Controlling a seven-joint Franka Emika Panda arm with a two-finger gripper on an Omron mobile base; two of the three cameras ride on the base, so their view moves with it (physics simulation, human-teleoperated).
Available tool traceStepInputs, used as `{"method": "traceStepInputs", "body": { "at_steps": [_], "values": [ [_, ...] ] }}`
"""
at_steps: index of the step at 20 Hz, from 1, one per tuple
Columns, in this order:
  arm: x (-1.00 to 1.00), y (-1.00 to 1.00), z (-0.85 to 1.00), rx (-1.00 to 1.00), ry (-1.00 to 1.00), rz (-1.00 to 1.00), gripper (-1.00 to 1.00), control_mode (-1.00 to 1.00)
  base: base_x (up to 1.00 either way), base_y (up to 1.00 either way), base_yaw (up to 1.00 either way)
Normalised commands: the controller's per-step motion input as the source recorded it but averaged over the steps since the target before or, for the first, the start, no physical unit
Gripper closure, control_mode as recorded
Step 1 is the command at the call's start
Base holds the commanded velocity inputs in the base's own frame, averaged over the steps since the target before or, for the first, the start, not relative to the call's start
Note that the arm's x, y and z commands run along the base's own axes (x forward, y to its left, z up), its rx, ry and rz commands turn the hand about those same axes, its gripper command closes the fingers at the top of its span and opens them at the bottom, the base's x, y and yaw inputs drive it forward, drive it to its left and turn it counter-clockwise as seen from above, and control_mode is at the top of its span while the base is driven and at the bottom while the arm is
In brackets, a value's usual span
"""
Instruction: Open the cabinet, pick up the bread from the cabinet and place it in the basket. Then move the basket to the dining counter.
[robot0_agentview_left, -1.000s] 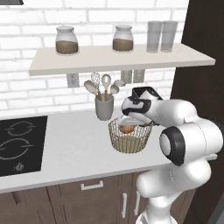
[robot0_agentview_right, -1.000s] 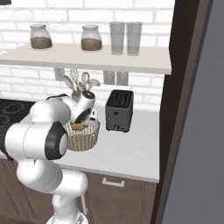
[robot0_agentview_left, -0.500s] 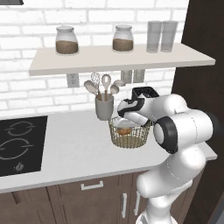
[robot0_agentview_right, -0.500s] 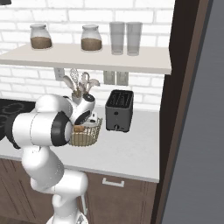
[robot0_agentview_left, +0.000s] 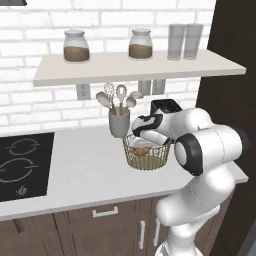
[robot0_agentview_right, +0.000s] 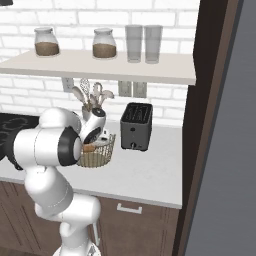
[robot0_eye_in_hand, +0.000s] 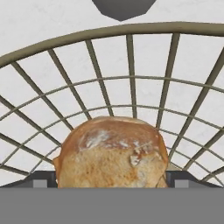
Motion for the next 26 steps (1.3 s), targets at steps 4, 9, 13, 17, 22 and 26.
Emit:
{"method": "traceStepInputs", "body": {
  "at_steps": [4, 9, 13, 17, 22, 26],
  "values": [
    [-0.22, 0.0, 0.02, -0.04, -0.02, 0.0, -1.0, -1.0, 0.0, 0.0, 0.0],
    [-0.06, 0.0, 0.17, -0.03, -0.01, 0.0, -1.0, -1.0, 0.0, 0.0, 0.0],
    [-0.14, 0.0, 0.41, 0.0, -0.09, 0.0, -1.0, -1.0, 0.0, 0.0, 0.0],
    [-0.66, 0.0, 0.66, 0.0, -0.06, 0.0, -1.0, -1.0, 0.0, 0.0, 0.0],
    [-0.96, 0.13, 0.26, -0.06, -0.02, 0.1, -1.0, -1.0, 0.0, 0.0, 0.0],
    [-0.66, 0.1, 0.62, -0.15, -0.01, 0.13, -1.0, -1.0, 0.0, 0.0, 0.0]
  ]
}}
